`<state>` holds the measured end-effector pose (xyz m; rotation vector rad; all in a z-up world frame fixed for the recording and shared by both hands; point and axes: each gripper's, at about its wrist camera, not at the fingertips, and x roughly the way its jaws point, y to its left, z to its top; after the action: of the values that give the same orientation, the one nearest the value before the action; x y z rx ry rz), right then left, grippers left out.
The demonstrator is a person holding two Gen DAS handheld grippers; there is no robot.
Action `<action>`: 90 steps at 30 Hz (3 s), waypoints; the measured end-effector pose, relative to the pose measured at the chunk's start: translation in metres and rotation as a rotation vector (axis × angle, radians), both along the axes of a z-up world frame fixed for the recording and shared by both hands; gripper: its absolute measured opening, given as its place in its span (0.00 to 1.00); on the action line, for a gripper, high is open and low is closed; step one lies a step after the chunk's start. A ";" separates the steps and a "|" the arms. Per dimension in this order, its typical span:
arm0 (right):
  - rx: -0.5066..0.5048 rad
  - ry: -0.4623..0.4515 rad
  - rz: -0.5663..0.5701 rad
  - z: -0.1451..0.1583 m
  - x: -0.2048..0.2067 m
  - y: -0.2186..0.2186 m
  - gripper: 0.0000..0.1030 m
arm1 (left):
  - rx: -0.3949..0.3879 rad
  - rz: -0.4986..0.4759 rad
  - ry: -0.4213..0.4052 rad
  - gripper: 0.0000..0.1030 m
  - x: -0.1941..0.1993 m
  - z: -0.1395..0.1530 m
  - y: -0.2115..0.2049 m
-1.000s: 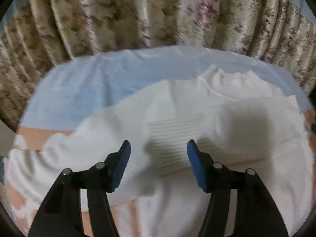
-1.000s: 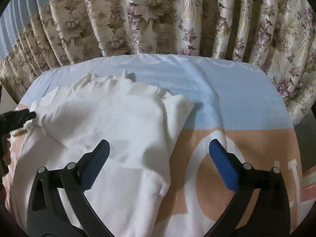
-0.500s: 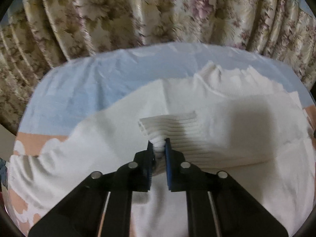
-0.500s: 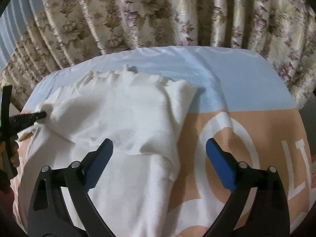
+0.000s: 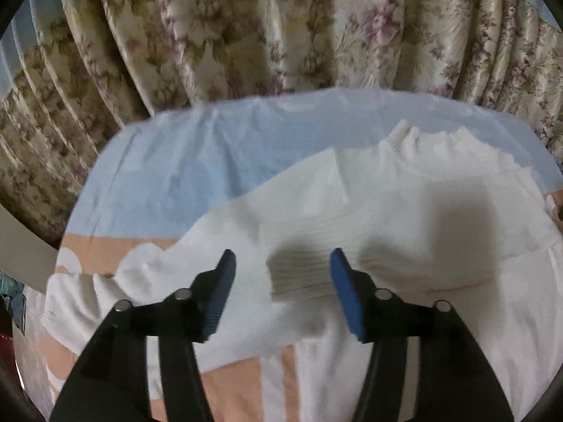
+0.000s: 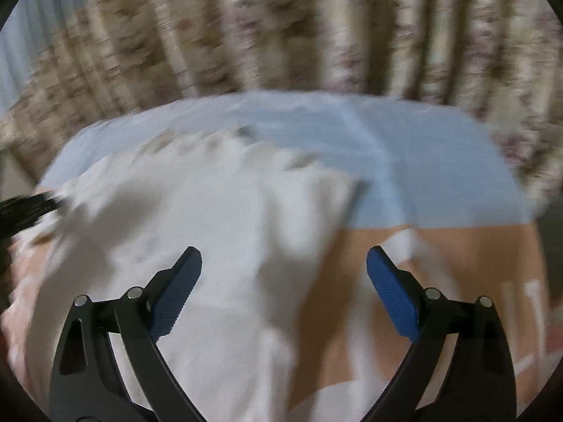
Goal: Fold small clothes
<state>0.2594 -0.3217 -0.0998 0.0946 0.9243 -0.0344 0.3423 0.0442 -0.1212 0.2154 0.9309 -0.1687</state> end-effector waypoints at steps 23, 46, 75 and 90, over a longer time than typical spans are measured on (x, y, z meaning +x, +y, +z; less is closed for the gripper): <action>-0.023 0.019 0.011 -0.012 -0.014 -0.003 0.95 | -0.051 -0.029 0.066 0.82 -0.019 -0.020 -0.042; -0.019 -0.020 0.035 0.045 -0.013 0.098 0.97 | -0.017 0.316 -0.033 0.91 -0.070 0.038 0.123; -0.024 0.079 0.020 0.017 -0.005 0.091 0.97 | -0.023 0.310 0.114 0.53 0.008 -0.036 0.271; 0.038 0.069 0.028 0.010 -0.006 0.084 0.95 | -0.159 0.103 -0.066 0.07 -0.015 0.039 0.168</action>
<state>0.2534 -0.2376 -0.0899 0.1163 0.9948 0.0064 0.3278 0.2121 -0.0819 0.0259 0.8566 -0.1382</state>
